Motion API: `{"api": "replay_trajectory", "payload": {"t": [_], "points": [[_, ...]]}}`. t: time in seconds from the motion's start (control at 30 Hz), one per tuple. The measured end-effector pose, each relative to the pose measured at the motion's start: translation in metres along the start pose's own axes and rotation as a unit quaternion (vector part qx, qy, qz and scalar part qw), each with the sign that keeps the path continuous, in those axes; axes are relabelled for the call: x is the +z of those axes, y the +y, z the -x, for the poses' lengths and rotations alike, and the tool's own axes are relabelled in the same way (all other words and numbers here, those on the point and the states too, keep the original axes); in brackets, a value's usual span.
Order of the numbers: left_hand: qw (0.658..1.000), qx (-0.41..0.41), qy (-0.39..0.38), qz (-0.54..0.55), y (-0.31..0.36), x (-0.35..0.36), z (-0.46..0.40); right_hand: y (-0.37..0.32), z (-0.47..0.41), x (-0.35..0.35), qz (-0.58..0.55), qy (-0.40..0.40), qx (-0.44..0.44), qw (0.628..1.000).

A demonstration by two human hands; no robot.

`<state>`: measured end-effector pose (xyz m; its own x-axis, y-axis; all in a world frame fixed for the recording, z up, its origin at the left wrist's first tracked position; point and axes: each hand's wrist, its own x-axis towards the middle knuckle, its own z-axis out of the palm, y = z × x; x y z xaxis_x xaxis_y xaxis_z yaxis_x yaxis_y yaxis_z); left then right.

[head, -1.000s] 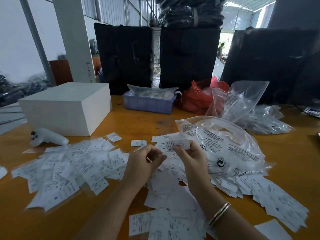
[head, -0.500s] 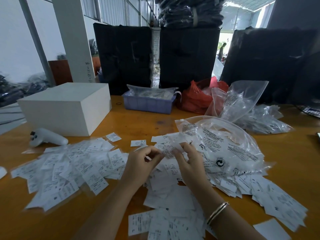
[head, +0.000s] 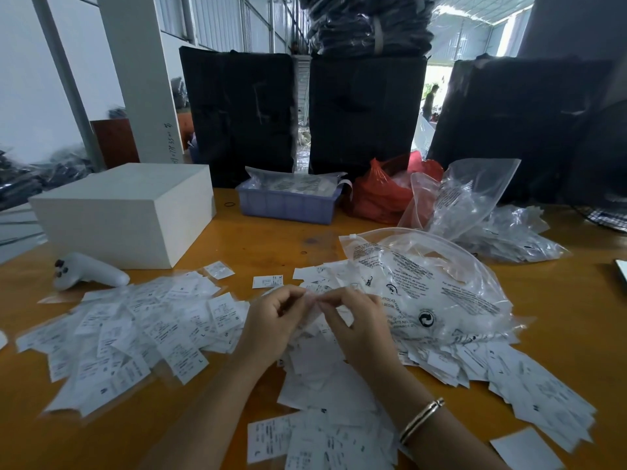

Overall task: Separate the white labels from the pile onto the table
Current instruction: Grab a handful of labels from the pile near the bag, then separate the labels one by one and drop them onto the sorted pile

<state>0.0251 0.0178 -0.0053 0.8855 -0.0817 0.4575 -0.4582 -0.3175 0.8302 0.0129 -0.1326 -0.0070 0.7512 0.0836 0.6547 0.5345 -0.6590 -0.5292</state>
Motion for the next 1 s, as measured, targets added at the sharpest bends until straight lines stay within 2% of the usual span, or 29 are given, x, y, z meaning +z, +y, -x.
{"api": "replay_trajectory", "payload": {"t": [0.1, 0.17, 0.2, 0.27, 0.33, 0.4, 0.47, 0.53, 0.6, 0.67, 0.77, 1.0], "points": [[1.0, -0.012, 0.007, -0.005, -0.001, -0.002, 0.0, -0.003, 0.001, 0.003, 0.021, -0.051, -0.02, 0.998], [0.999, -0.026, 0.022, -0.008, -0.002, -0.004, -0.001, -0.005, -0.002, -0.001, 0.029, -0.053, -0.023, 0.998], [0.998, -0.043, 0.04, -0.007, -0.001, -0.006, -0.002, -0.006, -0.006, -0.004, 0.02, -0.035, -0.017, 0.999], [0.991, -0.079, 0.105, -0.031, -0.005, -0.01, -0.005, -0.004, -0.019, -0.018, -0.001, 0.05, 0.007, 0.999], [0.972, -0.094, 0.186, -0.111, -0.012, -0.016, -0.008, 0.007, -0.036, -0.036, 0.018, 0.155, 0.03, 0.987], [0.944, -0.094, 0.242, -0.202, -0.019, -0.023, -0.008, 0.024, -0.052, -0.053, 0.066, 0.187, 0.086, 0.976], [0.916, -0.111, 0.251, -0.292, -0.025, -0.029, -0.009, 0.046, -0.062, -0.067, 0.149, 0.107, 0.183, 0.966], [0.889, -0.134, 0.244, -0.364, -0.032, -0.032, -0.01, 0.065, -0.066, -0.076, 0.24, -0.028, 0.258, 0.936], [0.872, -0.138, 0.232, -0.409, -0.034, -0.034, -0.011, 0.077, -0.064, -0.078, 0.303, -0.128, 0.275, 0.903], [0.868, -0.119, 0.221, -0.428, -0.032, -0.032, -0.011, 0.082, -0.059, -0.074, 0.336, -0.17, 0.277, 0.884], [0.878, -0.071, 0.198, -0.43, -0.028, -0.024, -0.01, 0.083, -0.053, -0.068, 0.371, -0.152, 0.276, 0.874], [0.911, -0.01, 0.149, -0.385, -0.018, -0.012, -0.004, 0.084, -0.052, -0.069, 0.321, -0.047, 0.287, 0.901]]}}
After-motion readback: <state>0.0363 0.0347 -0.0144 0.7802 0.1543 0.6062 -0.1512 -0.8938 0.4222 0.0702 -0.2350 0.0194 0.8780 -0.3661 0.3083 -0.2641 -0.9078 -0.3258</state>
